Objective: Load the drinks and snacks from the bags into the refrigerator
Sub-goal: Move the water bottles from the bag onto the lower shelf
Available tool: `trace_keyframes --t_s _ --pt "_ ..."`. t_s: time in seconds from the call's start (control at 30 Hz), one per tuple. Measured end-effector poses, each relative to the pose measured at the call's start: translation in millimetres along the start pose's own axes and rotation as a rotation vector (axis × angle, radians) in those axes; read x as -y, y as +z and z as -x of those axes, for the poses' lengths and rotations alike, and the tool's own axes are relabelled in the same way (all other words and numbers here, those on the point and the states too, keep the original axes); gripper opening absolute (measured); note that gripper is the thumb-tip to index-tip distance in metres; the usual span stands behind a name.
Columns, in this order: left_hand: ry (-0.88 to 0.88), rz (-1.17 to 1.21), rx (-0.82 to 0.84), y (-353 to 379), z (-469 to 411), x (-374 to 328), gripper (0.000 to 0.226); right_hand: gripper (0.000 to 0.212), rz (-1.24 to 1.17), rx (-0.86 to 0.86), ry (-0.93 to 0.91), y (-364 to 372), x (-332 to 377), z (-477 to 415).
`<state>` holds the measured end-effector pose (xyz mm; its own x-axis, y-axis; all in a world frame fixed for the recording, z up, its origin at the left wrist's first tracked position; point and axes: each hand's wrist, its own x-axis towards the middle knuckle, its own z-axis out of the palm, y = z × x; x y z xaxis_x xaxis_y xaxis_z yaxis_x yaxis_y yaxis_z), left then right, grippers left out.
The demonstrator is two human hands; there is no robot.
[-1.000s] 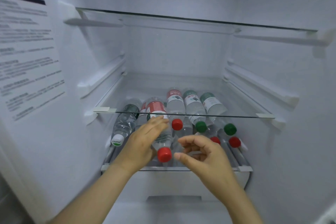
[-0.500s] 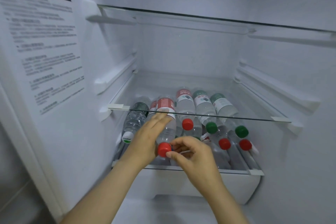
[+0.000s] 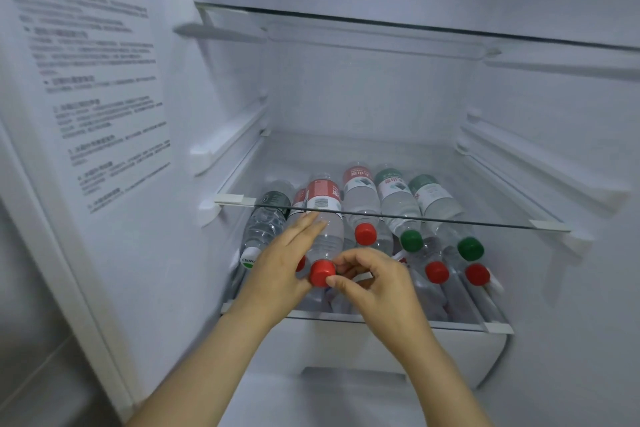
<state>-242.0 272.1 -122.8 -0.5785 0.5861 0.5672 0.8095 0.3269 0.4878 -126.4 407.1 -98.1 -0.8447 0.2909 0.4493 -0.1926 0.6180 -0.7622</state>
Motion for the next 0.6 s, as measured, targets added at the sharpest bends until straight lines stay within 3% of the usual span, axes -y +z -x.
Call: trace_keyframes --t_s 0.6 --pt "-0.041 -0.025 -0.064 -7 2 -3 0.062 0.014 0.034 -0.01 0.027 4 -12 -30"
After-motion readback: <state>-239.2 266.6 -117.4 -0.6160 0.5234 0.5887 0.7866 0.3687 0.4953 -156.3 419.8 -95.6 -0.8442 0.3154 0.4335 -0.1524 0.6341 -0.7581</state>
